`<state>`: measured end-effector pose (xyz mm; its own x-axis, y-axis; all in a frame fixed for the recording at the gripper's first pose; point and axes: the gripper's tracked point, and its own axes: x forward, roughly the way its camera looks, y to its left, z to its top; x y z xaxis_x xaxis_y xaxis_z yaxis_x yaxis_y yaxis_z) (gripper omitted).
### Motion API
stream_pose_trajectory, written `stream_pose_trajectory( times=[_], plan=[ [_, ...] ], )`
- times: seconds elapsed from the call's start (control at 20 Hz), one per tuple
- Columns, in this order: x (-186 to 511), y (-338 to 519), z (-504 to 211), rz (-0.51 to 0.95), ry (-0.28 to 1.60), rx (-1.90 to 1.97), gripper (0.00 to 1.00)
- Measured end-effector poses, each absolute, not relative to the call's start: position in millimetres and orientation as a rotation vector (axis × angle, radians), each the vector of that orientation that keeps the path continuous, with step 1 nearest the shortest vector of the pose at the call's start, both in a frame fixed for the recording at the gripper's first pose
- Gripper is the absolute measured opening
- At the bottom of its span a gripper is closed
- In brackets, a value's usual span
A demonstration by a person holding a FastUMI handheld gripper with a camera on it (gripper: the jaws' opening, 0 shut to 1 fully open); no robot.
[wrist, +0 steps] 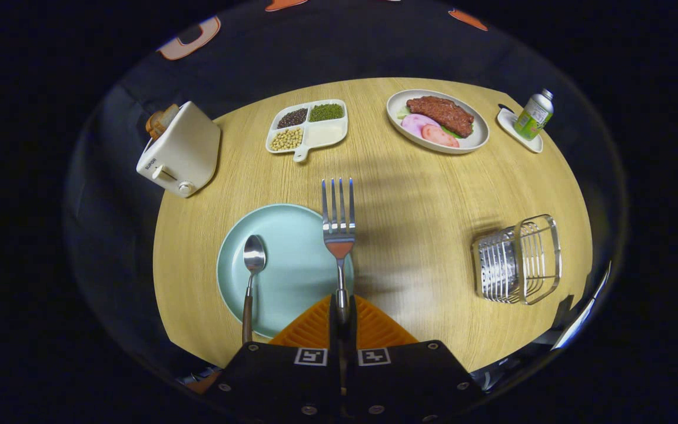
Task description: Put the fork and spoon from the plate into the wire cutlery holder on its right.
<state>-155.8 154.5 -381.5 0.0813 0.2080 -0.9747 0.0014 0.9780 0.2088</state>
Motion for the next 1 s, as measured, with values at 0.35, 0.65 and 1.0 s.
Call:
stream_pose_trajectory(
  times=[0.35,0.65,1.0],
  plan=[
    [-172.9,69.2,-365.8,0.077,1.464,0.174,0.05],
    [-178.1,4.0,-360.2,0.004,1.453,0.154,0.04],
    [-181.0,-37.8,-365.5,-0.023,1.479,0.103,0.05]
  ],
)
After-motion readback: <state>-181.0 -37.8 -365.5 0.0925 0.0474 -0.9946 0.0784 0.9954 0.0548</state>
